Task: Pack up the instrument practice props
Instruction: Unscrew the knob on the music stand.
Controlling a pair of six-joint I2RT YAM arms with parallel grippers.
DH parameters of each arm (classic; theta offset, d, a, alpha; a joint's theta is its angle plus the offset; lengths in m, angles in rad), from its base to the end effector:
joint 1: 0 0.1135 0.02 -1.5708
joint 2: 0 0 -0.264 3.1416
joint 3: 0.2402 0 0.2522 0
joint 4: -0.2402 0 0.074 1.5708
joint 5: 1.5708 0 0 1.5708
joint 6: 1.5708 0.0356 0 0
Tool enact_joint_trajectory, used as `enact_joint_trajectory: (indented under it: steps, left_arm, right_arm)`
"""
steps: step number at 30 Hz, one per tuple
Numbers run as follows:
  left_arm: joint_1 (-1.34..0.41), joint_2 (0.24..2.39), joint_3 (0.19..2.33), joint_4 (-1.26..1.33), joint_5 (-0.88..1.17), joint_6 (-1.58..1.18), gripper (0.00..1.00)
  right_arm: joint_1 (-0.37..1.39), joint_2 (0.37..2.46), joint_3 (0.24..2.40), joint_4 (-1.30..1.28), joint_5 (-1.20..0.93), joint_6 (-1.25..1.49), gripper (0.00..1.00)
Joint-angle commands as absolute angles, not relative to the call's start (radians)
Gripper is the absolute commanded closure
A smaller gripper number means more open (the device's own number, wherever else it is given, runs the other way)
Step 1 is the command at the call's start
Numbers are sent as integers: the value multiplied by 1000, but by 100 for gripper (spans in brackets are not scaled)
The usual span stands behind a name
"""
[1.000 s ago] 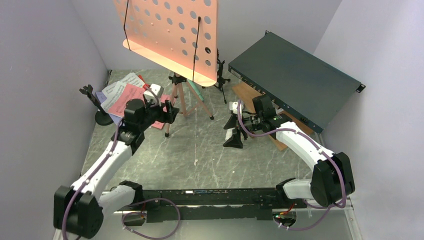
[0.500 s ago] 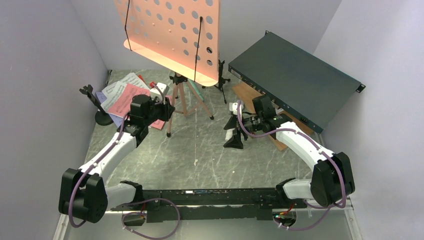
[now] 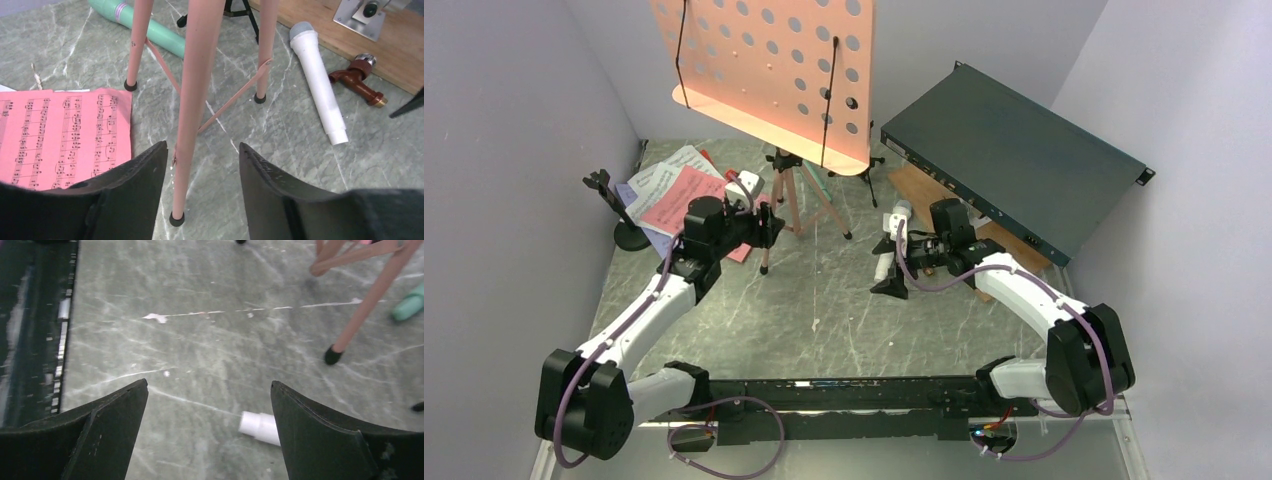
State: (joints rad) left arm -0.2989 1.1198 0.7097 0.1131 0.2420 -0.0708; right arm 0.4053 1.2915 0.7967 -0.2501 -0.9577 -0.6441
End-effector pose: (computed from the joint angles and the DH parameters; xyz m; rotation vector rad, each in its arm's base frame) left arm 0.2434 -0.0839 0.2767 0.3818 1.8477 -0.4801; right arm 0.2281 0.1296 0.2397 -1.4324 1.5427 0.9510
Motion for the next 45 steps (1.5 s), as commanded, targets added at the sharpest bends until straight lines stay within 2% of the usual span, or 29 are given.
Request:
enact_joint_trajectory:
  steps: [1, 3, 7, 12, 15, 21, 25, 28, 32, 34, 39, 45]
  left_arm:
    - [-304, 1086, 700, 207, 256, -60, 36]
    - [-302, 1096, 700, 231, 266, -45, 33]
    - [-302, 1142, 740, 206, 290, -35, 35]
    - [-302, 1184, 756, 200, 293, -39, 42]
    - [-302, 1200, 755, 206, 308, -46, 48]
    - [-302, 1213, 763, 212, 331, -70, 68]
    - [-302, 1208, 766, 201, 336, -90, 81]
    - [-302, 1197, 764, 179, 342, -104, 87]
    - [-302, 1155, 758, 150, 362, -129, 93]
    - [-302, 1125, 755, 133, 380, -150, 95]
    - [-306, 1020, 715, 111, 465, -231, 99]
    - [-337, 928, 654, 96, 554, -323, 99]
  right_arm:
    - [406, 1316, 792, 93, -881, -649, 4]
    - [415, 1398, 824, 227, -843, -599, 5]
    - [474, 1527, 902, 417, -749, -530, 5]
    - [543, 1683, 1033, 460, -670, -466, 7]
    - [564, 1740, 1111, 409, -648, -454, 7]
    - [569, 1835, 1269, 294, -659, -444, 13]
    - [576, 1884, 1354, 221, -659, -447, 25]
    - [580, 1904, 1391, 169, -670, -455, 44]
    - [578, 1891, 1379, 131, -680, -481, 74]
    - [573, 1874, 1356, 130, -672, -481, 82]
    - [556, 1816, 1288, 108, -728, -516, 92]
    - [552, 1790, 1295, -34, -869, -549, 98]
